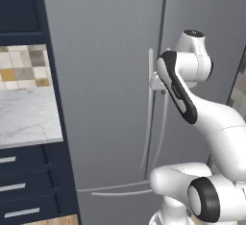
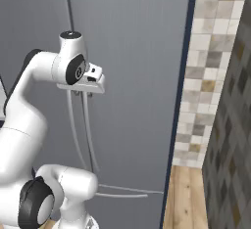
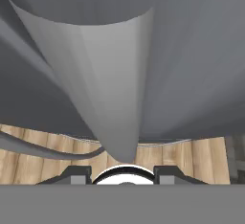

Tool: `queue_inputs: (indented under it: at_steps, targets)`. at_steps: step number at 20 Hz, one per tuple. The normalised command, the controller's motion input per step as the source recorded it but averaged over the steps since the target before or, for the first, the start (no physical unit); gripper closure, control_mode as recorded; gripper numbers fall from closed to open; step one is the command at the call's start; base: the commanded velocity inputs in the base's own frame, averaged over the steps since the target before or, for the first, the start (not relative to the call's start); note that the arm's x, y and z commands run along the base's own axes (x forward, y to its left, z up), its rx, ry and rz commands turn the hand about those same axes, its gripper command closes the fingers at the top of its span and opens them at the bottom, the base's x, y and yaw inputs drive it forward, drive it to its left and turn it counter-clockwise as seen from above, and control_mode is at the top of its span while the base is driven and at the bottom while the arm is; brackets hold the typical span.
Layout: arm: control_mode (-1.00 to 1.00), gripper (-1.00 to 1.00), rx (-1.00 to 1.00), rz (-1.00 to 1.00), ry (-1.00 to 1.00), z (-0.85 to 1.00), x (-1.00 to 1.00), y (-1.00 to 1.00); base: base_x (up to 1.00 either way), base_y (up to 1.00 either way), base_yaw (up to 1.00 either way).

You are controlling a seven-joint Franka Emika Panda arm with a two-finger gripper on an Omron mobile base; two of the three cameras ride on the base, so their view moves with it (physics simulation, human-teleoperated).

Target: Open the fridge, remove the peach, squash, and steak, and place them on any counter.

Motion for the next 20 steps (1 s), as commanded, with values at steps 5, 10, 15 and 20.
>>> queue_inputs:
  at_steps: [5,10,15,20]
  targets:
    - [1.00,-1.00,0.00,0.00,0.00,0.00,0.00,0.00,-0.16,0.00,0.00]
    - [1.00,-1.00,0.00,0.00,0.00,0.00,0.00,0.00,-0.79,0.10,0.00]
    - [1.00,-1.00,0.00,0.00,0.00,0.00,0.00,0.00,-0.64,0.18,0.00]
    - [1.00,-1.00,0.00,0.00,0.00,0.00,0.00,0.00,-0.37,0.13,0.00]
